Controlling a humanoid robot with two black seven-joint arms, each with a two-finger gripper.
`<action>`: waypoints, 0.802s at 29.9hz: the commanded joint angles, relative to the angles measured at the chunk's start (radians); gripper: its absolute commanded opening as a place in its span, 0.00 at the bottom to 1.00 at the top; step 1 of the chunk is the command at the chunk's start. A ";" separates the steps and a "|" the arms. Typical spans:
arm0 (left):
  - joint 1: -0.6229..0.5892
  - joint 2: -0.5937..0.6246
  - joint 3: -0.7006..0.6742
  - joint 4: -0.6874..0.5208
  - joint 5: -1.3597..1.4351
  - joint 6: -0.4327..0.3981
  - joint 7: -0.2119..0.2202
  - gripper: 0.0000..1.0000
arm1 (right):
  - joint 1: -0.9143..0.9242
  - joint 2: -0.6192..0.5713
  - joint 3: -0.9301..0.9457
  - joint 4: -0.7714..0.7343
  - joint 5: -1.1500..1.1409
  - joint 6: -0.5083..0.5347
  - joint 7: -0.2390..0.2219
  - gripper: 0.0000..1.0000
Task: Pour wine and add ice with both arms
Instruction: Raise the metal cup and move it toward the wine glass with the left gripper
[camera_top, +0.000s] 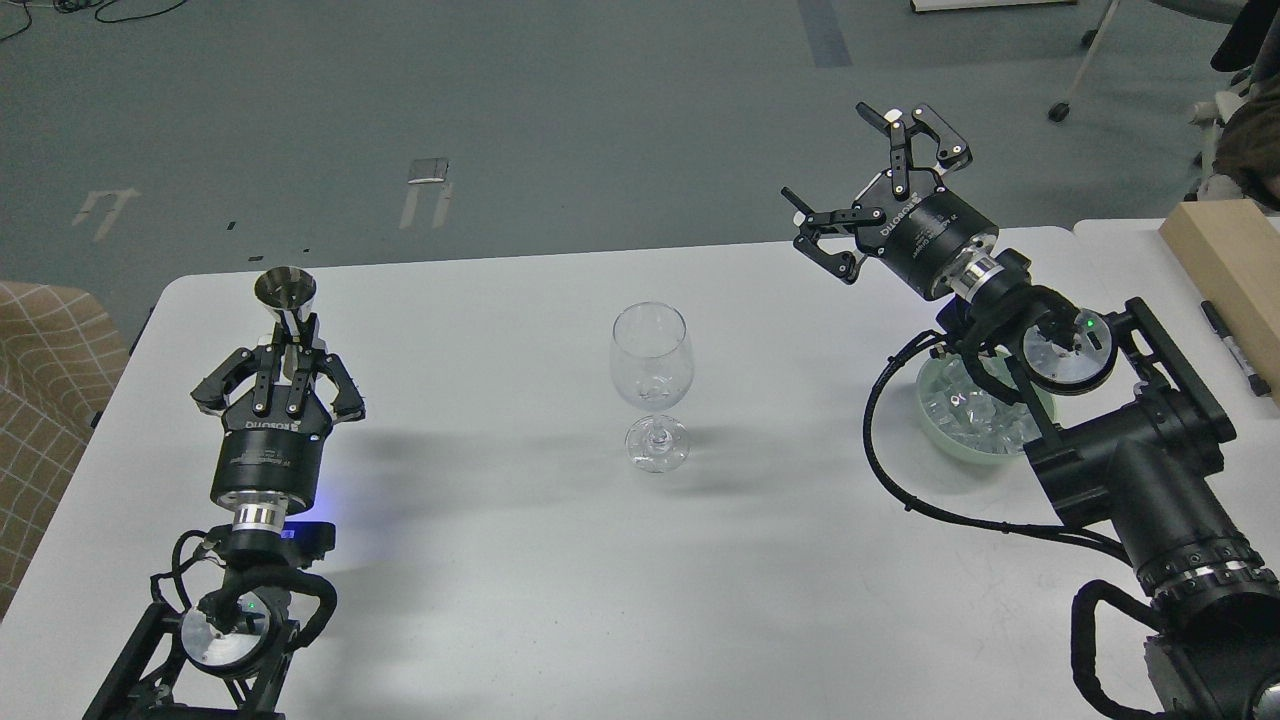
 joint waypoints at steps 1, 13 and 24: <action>0.000 -0.004 0.015 -0.020 0.002 -0.001 -0.002 0.00 | -0.008 0.000 0.000 0.002 0.000 0.000 0.000 1.00; 0.002 -0.002 0.056 -0.049 0.080 -0.004 -0.016 0.00 | -0.013 0.000 0.000 0.005 0.000 0.000 0.000 1.00; -0.008 0.001 0.060 -0.052 0.163 -0.008 -0.014 0.00 | -0.015 0.000 0.000 0.005 0.002 -0.001 0.000 1.00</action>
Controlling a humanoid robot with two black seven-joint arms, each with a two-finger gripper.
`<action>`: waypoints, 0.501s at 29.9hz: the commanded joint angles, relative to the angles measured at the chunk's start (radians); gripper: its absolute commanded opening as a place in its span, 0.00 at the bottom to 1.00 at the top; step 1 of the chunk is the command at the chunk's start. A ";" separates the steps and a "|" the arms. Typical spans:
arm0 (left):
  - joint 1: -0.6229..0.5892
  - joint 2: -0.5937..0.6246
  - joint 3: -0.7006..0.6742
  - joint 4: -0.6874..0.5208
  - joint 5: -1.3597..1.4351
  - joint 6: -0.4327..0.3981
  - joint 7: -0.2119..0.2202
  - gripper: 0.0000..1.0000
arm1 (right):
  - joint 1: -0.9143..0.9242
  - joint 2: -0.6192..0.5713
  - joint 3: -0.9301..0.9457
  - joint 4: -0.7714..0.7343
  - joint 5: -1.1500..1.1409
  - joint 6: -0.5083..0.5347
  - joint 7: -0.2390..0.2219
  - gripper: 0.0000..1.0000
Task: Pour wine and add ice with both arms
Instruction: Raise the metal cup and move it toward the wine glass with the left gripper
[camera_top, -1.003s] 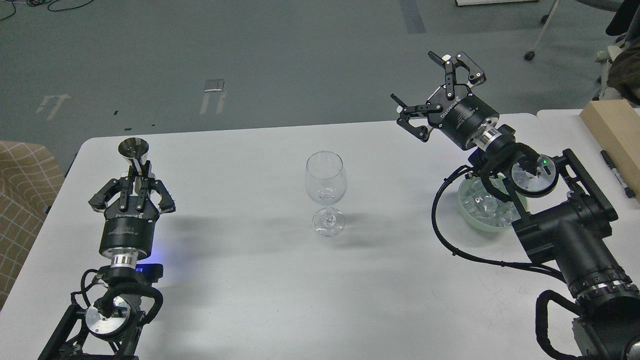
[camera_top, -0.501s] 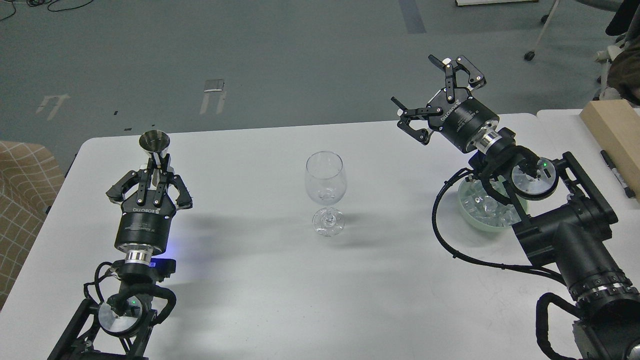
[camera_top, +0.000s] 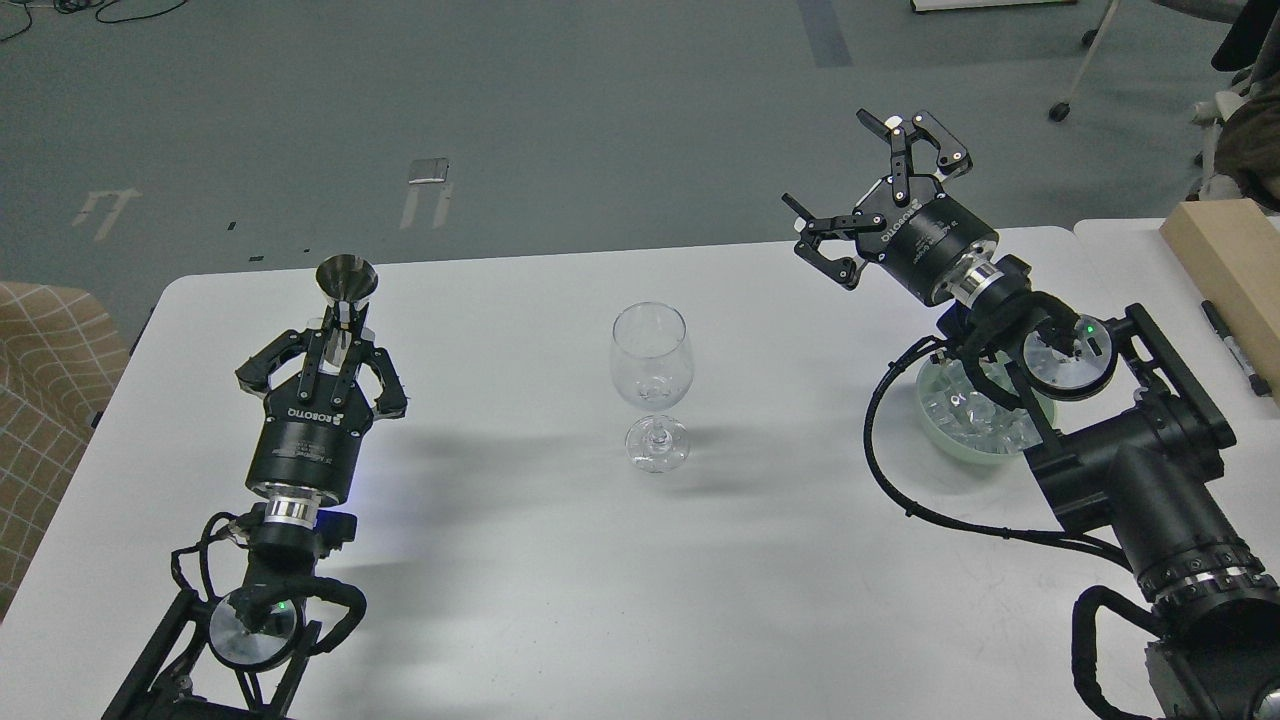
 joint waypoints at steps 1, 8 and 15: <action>-0.005 0.001 0.000 0.001 0.006 -0.001 0.002 0.00 | 0.000 0.000 0.000 0.001 0.000 0.000 0.000 1.00; -0.014 0.006 0.055 -0.001 0.006 0.001 0.002 0.00 | 0.000 0.000 0.000 0.000 0.000 0.000 0.000 1.00; -0.013 -0.005 0.074 -0.010 0.006 0.002 0.000 0.00 | 0.000 0.000 0.000 0.000 0.000 0.000 0.000 1.00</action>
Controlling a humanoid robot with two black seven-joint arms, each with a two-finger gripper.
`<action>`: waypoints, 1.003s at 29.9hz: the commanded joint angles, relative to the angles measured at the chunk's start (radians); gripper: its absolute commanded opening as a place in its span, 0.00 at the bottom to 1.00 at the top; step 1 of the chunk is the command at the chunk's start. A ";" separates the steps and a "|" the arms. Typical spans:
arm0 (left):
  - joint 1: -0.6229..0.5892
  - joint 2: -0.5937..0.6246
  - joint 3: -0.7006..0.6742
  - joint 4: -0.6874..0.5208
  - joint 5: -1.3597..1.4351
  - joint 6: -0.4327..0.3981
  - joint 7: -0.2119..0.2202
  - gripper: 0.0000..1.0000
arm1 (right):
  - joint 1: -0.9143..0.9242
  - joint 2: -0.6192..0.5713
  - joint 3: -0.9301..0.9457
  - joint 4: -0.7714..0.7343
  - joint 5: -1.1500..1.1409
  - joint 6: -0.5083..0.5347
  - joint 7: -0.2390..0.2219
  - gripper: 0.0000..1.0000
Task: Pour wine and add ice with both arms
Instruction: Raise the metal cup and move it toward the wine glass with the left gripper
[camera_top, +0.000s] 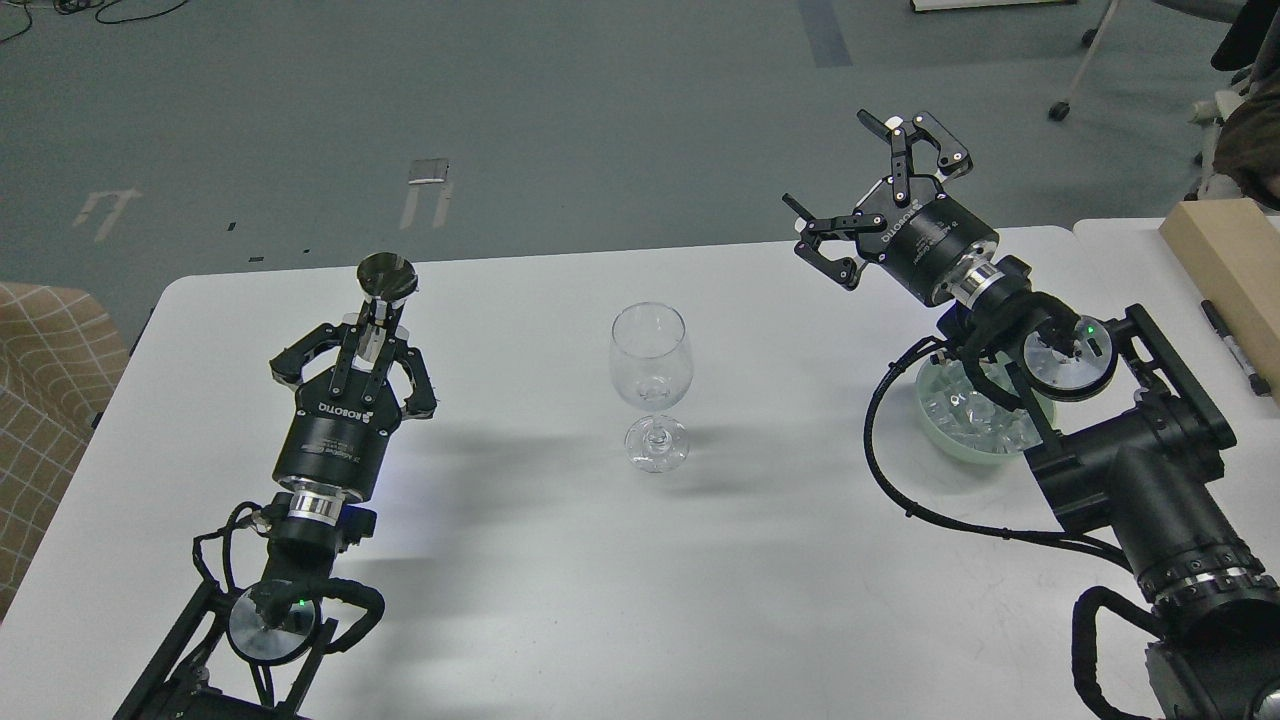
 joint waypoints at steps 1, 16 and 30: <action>0.001 -0.002 0.017 -0.008 0.000 0.001 -0.002 0.00 | 0.000 0.000 0.000 -0.001 0.000 0.000 0.000 1.00; 0.009 -0.020 0.069 -0.025 0.000 0.007 -0.002 0.00 | 0.000 0.000 0.000 -0.003 0.000 -0.001 0.000 1.00; 0.009 -0.065 0.099 -0.079 0.000 0.058 0.001 0.00 | 0.000 0.000 0.000 -0.007 0.000 -0.001 0.000 1.00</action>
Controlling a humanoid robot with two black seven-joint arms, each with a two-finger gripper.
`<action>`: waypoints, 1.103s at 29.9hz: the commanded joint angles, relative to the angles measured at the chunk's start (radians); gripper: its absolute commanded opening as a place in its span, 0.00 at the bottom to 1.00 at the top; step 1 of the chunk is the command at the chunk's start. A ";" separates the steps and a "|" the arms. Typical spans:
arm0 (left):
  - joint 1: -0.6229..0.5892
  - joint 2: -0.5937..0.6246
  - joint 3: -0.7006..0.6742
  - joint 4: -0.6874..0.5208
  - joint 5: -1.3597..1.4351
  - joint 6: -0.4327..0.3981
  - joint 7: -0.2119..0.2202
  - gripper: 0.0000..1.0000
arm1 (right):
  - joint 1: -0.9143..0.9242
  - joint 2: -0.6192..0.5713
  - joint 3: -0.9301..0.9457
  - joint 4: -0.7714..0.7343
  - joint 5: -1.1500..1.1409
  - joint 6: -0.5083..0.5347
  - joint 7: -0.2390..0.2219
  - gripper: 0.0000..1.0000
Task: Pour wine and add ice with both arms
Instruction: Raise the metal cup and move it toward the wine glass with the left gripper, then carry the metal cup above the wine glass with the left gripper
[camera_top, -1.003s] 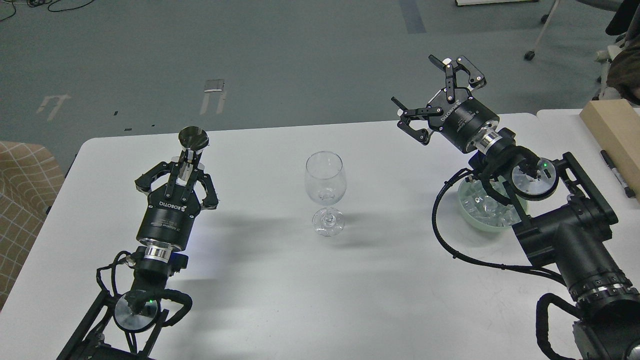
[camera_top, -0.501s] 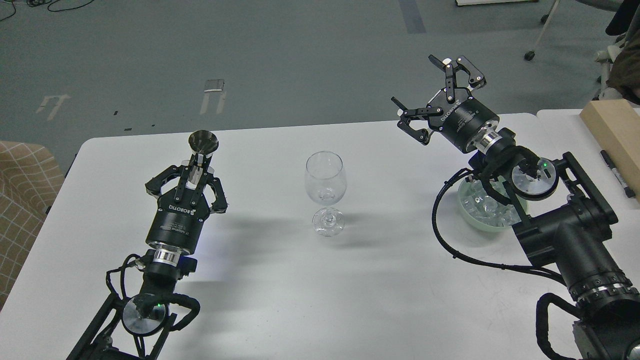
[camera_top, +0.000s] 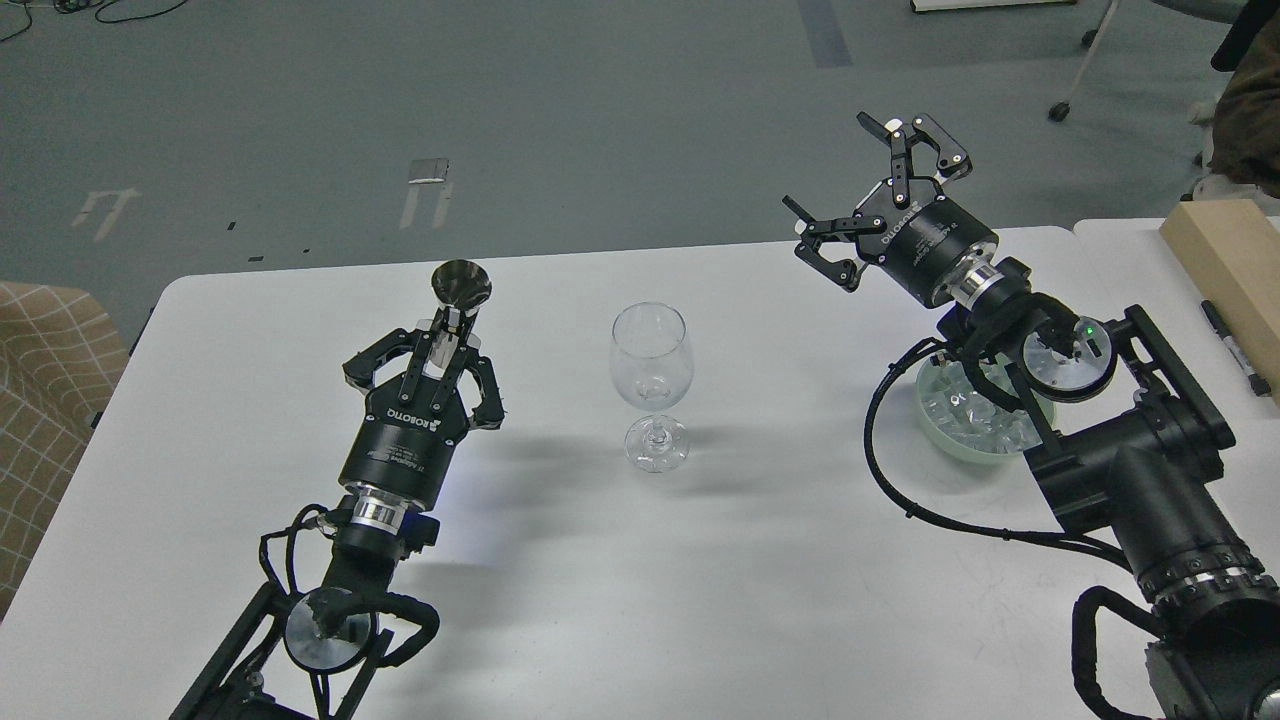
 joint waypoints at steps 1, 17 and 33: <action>0.000 -0.006 0.000 -0.021 0.000 0.017 0.001 0.00 | 0.000 0.000 0.000 0.000 0.001 0.002 0.000 1.00; 0.006 -0.038 0.000 -0.054 0.000 0.068 0.009 0.00 | -0.002 0.000 -0.002 -0.005 -0.001 0.000 0.000 1.00; 0.003 -0.004 0.002 -0.084 0.000 0.085 0.009 0.00 | 0.003 0.000 -0.002 -0.020 -0.001 -0.006 0.000 1.00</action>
